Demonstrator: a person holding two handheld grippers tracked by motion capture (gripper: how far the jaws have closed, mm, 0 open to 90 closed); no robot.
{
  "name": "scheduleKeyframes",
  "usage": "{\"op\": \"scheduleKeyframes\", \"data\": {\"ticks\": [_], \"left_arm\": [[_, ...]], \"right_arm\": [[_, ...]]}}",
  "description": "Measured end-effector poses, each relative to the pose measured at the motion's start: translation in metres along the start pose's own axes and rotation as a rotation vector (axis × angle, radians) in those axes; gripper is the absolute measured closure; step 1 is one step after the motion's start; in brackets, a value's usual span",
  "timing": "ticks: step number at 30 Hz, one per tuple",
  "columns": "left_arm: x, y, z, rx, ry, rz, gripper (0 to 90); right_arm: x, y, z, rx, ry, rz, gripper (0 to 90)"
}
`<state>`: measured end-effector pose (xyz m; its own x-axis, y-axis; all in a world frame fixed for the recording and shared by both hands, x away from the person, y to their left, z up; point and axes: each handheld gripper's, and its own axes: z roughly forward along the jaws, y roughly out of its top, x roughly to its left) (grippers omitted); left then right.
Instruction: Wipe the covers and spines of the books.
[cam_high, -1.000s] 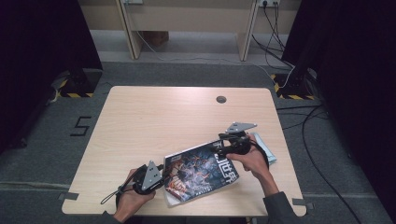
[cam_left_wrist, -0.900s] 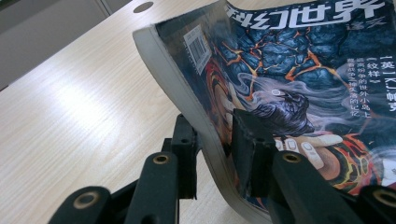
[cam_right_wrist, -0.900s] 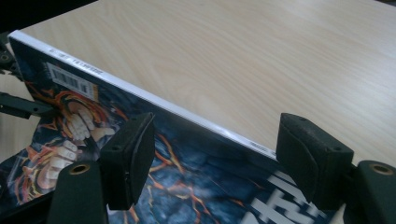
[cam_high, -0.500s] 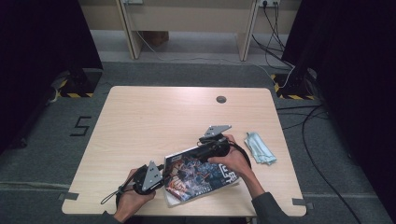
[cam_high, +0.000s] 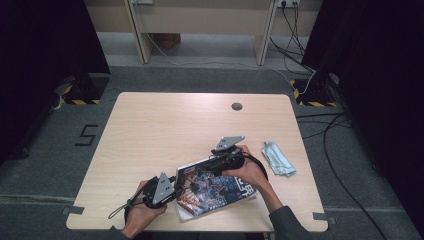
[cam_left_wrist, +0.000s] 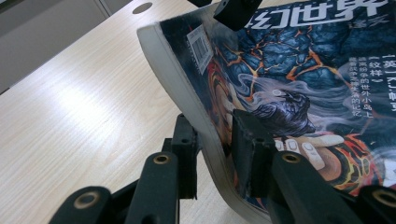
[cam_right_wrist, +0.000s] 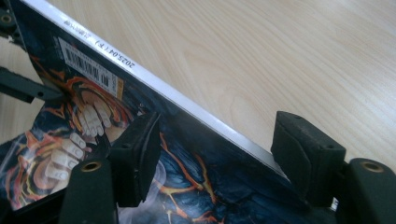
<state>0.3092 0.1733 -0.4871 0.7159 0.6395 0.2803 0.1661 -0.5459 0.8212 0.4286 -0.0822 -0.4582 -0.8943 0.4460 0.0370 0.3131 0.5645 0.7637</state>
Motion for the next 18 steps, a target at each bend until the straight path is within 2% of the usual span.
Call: {"op": "scheduleKeyframes", "data": {"ticks": [4, 6, 7, 10, 11, 13, 17, 18], "left_arm": [[0.003, -0.002, 0.0, 0.011, 0.016, -0.03, 70.0], [0.007, -0.002, -0.001, 0.009, 0.023, -0.064, 69.8], [0.009, -0.003, -0.001, 0.01, 0.027, -0.072, 69.5], [0.012, -0.005, -0.002, 0.019, 0.037, -0.087, 69.9], [0.012, -0.005, -0.002, 0.012, 0.034, -0.088, 70.3], [0.013, -0.004, -0.003, 0.005, 0.033, -0.072, 70.6], [0.011, -0.003, -0.004, -0.001, 0.04, -0.055, 70.8], [0.011, -0.002, -0.003, -0.006, 0.045, -0.038, 70.9]], "right_arm": [[0.0, -0.001, -0.004, 0.03, 0.01, -0.026, 37.0], [0.0, -0.002, -0.005, 0.048, 0.036, -0.021, 39.1], [0.0, -0.003, -0.006, 0.057, 0.044, -0.034, 40.7], [0.001, -0.004, -0.008, 0.069, 0.069, -0.033, 47.0], [0.002, -0.004, -0.008, 0.074, 0.074, -0.019, 48.9], [0.001, -0.004, -0.008, 0.078, 0.085, -0.047, 51.6], [0.002, -0.004, -0.009, 0.089, 0.076, -0.08, 55.0], [0.002, -0.003, -0.009, 0.091, 0.073, -0.095, 56.3]]}}
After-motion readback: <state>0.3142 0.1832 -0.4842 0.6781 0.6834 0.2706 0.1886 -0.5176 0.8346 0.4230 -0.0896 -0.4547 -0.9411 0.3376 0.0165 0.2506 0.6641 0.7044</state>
